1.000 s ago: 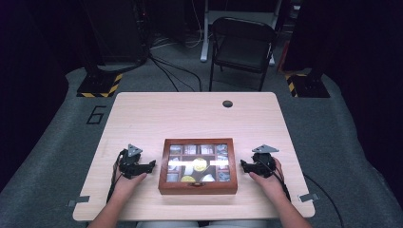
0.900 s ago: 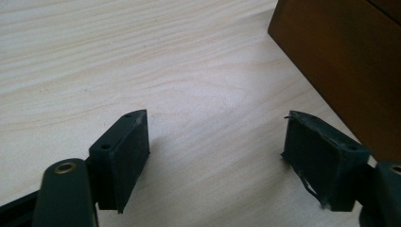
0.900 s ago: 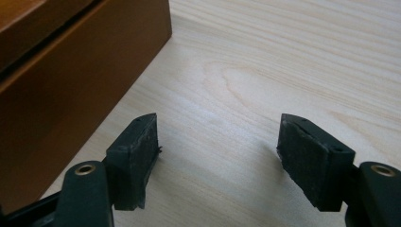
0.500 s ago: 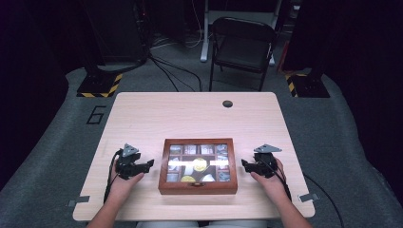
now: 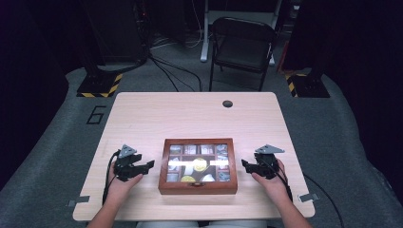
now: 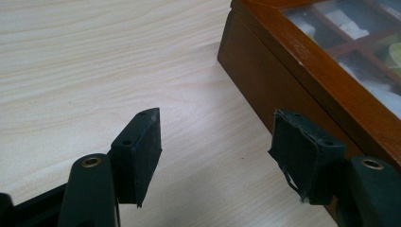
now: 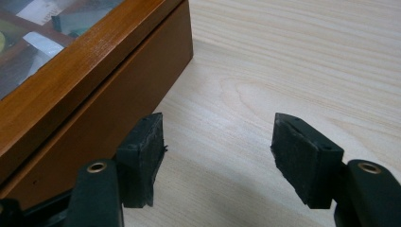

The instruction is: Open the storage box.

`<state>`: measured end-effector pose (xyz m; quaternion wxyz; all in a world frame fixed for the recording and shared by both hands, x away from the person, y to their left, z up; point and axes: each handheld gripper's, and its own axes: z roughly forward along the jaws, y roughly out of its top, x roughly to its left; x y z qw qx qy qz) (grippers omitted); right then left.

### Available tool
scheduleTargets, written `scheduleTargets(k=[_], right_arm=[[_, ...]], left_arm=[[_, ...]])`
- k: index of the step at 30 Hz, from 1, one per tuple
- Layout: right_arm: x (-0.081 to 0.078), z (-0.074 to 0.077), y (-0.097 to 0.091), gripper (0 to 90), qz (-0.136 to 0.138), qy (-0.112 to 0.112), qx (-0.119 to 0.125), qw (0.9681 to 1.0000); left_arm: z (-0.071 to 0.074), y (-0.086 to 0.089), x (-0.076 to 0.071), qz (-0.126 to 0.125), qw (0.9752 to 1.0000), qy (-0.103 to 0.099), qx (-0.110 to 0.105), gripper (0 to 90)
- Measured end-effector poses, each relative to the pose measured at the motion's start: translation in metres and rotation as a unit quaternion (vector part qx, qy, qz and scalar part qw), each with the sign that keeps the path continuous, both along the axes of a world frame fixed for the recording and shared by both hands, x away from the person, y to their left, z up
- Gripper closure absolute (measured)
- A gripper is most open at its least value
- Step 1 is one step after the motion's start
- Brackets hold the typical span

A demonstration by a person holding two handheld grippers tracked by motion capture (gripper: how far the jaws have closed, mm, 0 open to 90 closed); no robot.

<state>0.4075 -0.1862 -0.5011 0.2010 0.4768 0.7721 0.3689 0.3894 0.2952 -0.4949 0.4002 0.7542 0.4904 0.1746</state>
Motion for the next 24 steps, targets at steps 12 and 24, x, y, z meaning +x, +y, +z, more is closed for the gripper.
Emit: scheduleTargets(k=[12, 24], right_arm=[[-0.005, 0.005, -0.001, 33.2, 0.005, -0.01, 0.008, 0.9999], [-0.007, 0.008, -0.001, 33.2, 0.006, -0.009, 0.009, 0.9999]], left_arm=[[0.016, -0.001, -0.006, -0.002, 0.9993, -0.022, -0.031, 31.6], [0.023, -0.003, -0.012, -0.011, 0.9988, -0.032, -0.036, 28.2]])
